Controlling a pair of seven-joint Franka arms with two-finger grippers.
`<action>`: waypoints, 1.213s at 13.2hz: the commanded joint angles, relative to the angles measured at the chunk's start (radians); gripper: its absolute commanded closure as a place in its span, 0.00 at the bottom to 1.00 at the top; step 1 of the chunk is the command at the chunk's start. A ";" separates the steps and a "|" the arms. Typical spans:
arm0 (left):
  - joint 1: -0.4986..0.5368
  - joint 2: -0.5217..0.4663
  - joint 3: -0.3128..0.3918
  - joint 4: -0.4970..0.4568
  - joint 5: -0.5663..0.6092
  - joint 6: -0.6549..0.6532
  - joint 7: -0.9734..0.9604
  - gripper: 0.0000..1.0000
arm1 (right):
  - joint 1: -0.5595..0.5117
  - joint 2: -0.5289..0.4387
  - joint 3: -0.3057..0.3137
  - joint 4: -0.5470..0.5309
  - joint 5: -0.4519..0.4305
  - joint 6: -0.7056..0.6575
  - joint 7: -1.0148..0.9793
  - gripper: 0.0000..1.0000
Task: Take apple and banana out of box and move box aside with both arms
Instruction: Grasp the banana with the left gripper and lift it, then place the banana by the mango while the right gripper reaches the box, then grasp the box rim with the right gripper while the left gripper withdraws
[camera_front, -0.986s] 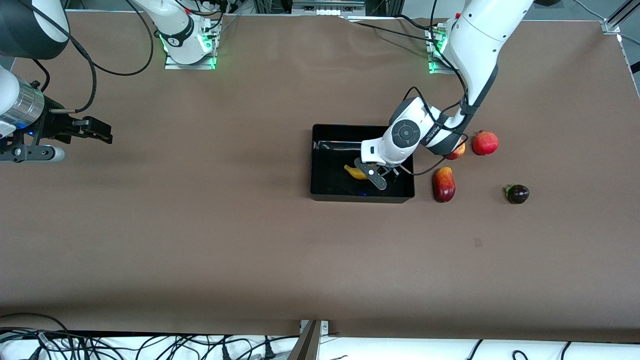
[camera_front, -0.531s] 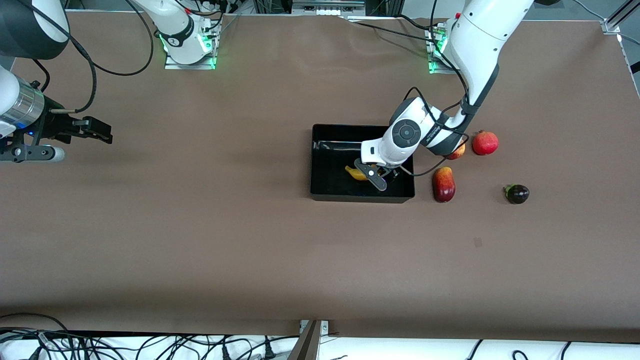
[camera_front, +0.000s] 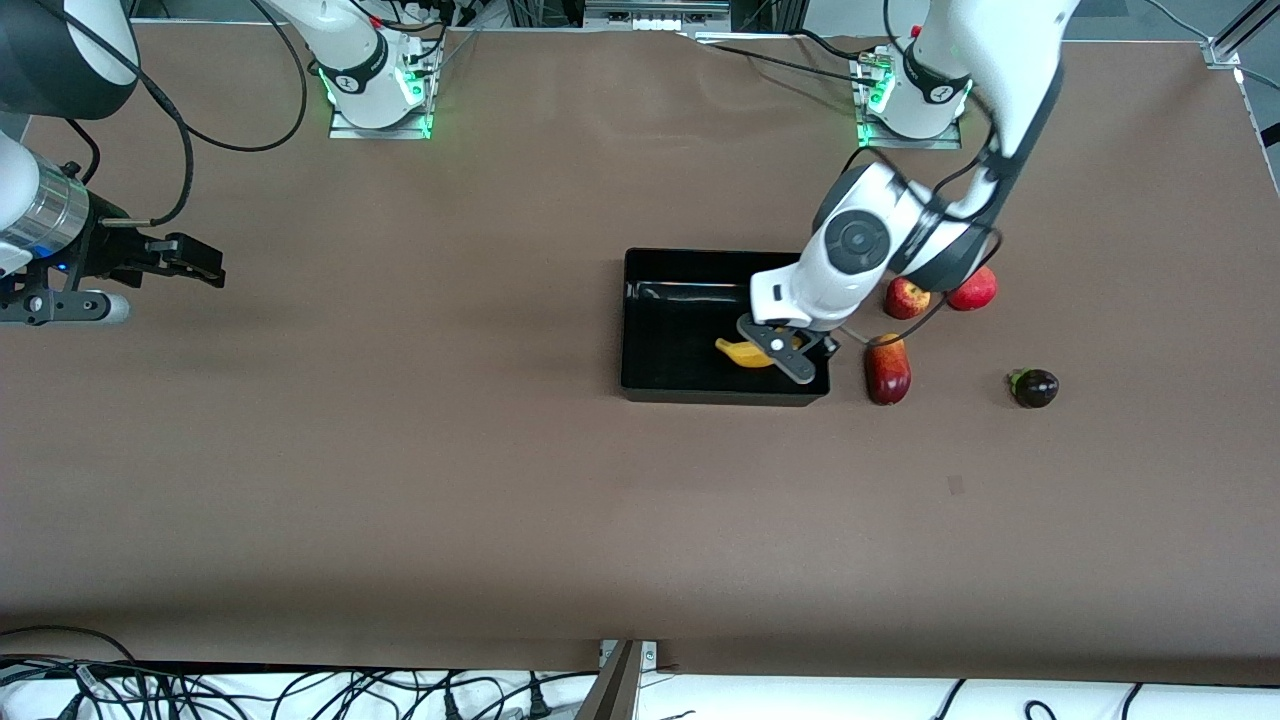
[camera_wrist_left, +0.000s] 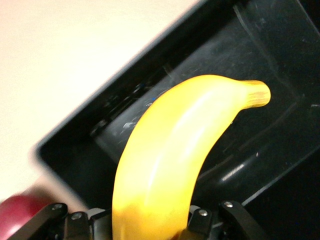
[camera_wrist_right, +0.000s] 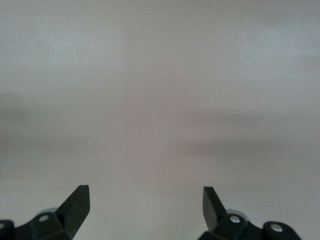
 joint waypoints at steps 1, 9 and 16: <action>0.060 -0.110 -0.008 -0.018 -0.074 -0.096 0.007 1.00 | -0.002 0.006 0.002 0.015 0.002 -0.012 0.008 0.00; 0.395 0.094 0.057 0.099 -0.065 -0.029 0.515 1.00 | 0.224 0.118 0.012 0.034 0.012 0.035 0.073 0.00; 0.398 0.244 0.099 0.091 -0.025 0.125 0.554 0.01 | 0.449 0.324 0.014 0.046 0.334 0.344 0.365 0.00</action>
